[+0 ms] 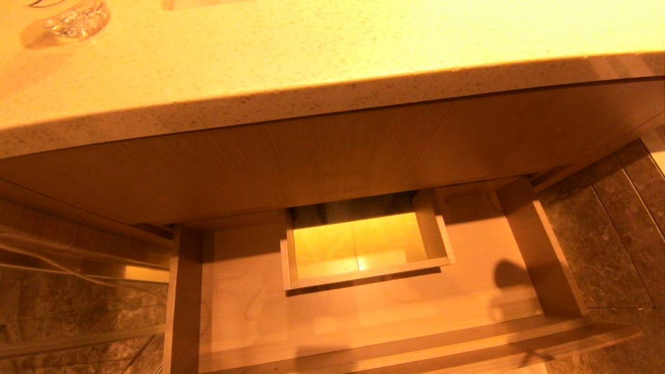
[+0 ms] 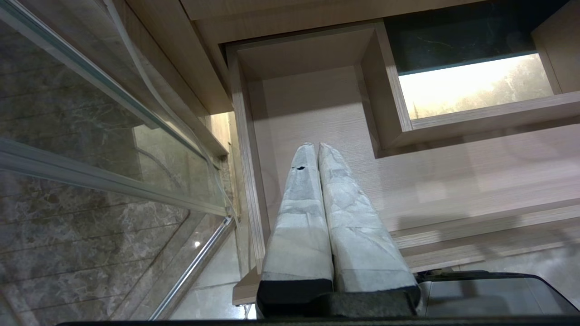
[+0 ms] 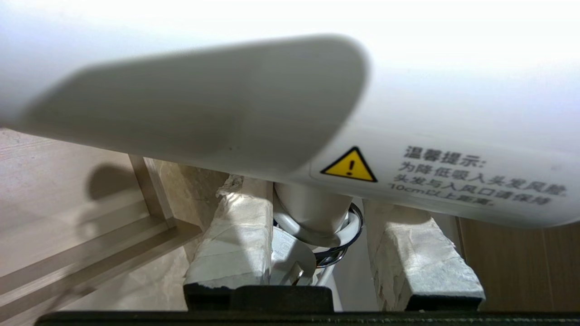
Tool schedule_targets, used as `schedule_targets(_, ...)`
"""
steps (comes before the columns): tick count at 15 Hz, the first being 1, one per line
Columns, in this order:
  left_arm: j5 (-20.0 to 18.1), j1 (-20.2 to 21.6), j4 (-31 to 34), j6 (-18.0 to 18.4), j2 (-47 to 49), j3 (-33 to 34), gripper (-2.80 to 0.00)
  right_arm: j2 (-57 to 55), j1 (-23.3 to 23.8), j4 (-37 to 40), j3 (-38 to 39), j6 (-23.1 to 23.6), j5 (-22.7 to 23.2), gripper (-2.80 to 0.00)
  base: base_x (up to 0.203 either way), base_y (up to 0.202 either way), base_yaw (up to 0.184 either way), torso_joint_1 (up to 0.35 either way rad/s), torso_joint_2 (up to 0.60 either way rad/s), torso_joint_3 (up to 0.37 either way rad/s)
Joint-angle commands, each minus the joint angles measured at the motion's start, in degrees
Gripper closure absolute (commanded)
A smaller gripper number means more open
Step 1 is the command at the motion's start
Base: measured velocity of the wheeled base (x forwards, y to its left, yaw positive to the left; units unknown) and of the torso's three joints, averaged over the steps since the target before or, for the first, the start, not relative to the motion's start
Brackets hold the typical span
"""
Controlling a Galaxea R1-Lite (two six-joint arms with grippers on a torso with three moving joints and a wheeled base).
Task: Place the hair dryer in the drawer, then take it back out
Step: Close the drawer
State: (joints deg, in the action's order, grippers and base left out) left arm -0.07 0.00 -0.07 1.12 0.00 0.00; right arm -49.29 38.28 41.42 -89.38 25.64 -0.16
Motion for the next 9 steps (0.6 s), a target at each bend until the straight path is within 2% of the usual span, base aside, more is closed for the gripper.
schedule_targets(1,0.0,0.0,0.0,0.0,0.0,0.1,0.00,0.2,0.0,0.0,0.2,0.2,0.2,0.00,0.000,0.000,0.000,0.000,0.00,0.000)
schedule_targets(5,0.0,0.0,0.0,0.0,0.0,0.1,0.00,2.1,0.1,-0.8,-0.2,0.8,0.4,0.00,0.000,0.000,0.000,0.000,0.00,0.000)
schedule_targets(9,0.0,0.0,0.0,0.0,0.0,0.1,0.00,3.1,0.0,-3.6,-0.1,4.9,1.2,0.00,0.000,0.000,0.000,0.035,-0.01,0.026)
